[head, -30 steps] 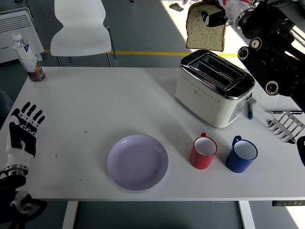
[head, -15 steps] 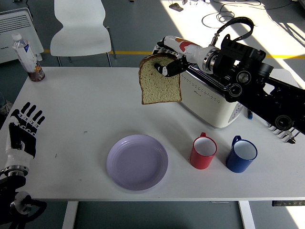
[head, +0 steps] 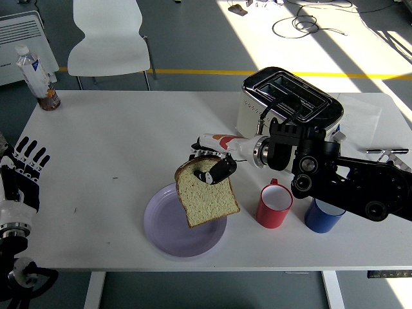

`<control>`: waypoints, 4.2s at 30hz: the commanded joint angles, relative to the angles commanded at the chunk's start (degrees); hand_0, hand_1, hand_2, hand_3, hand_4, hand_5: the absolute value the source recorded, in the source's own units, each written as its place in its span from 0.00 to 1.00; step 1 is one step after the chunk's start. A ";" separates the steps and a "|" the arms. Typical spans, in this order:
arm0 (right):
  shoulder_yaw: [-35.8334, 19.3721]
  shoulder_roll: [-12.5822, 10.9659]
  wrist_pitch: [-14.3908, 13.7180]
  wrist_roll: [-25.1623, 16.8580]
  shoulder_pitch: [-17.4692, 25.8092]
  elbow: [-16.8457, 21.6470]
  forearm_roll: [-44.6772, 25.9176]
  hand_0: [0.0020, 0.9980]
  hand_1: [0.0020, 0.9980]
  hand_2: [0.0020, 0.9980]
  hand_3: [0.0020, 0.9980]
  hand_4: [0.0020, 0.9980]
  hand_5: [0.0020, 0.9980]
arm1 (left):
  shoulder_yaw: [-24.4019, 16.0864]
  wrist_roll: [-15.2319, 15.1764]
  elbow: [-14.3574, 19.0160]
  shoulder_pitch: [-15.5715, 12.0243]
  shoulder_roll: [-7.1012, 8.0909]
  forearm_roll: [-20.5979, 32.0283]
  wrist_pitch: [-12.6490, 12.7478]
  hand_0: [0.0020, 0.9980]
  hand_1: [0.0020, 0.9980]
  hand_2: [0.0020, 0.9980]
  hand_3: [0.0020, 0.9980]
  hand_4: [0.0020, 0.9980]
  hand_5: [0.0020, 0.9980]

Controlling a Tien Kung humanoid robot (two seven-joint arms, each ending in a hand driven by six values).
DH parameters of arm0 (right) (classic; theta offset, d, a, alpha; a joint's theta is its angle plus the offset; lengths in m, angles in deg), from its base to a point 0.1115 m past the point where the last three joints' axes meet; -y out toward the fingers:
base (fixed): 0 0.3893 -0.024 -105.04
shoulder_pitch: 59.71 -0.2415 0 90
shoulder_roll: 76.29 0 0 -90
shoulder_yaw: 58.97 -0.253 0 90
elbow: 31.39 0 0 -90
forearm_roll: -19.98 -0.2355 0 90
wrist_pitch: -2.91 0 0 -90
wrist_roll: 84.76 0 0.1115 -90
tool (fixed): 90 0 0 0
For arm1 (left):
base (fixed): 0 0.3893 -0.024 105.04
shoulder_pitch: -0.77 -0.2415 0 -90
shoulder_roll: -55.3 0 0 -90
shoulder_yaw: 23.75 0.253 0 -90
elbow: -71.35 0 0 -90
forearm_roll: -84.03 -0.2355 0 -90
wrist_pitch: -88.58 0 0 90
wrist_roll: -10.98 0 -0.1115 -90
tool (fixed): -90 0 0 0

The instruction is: Push plate across desktop,pick up the break from the machine,place the break in the plate

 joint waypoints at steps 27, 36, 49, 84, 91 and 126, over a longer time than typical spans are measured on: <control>1.58 6.83 -5.57 -13.57 8.19 -12.91 -1.80 0.48 0.50 0.54 0.56 0.41 0.07 | 1.37 -0.20 -0.32 -1.04 -0.32 -0.37 -0.03 0.81 0.83 0.89 0.87 0.52 1.00; 1.77 8.72 -6.51 -15.94 8.50 -16.74 1.58 0.70 0.72 0.78 0.85 0.67 0.19 | 0.70 -0.36 -0.15 -0.99 -0.63 -0.44 -0.01 0.81 0.83 0.89 0.87 0.51 1.00; -0.18 9.50 -13.32 -18.63 8.51 -17.59 5.68 0.86 0.88 0.99 1.00 0.75 0.20 | -0.45 -0.57 -0.16 -0.48 -1.33 -0.43 -0.01 0.81 0.83 0.89 0.86 0.51 1.00; -62.67 -1.68 -8.20 -26.82 48.24 10.00 -32.21 0.79 0.77 0.80 0.81 0.57 0.54 | -2.35 -0.35 4.53 -0.01 -0.32 0.29 0.18 0.81 0.82 0.89 0.86 0.51 1.00; -73.68 -1.02 -8.74 -28.12 56.56 8.35 -34.37 0.79 0.77 0.80 0.81 0.56 0.56 | -0.18 -0.08 4.40 -0.78 0.16 0.52 0.15 0.81 0.82 0.89 0.86 0.51 1.00; -79.44 0.84 -5.70 -25.14 59.40 5.89 -34.80 0.86 0.83 0.87 0.86 0.57 0.63 | 3.09 1.13 3.69 1.59 1.31 -0.30 0.00 0.81 0.83 0.88 0.85 0.51 1.00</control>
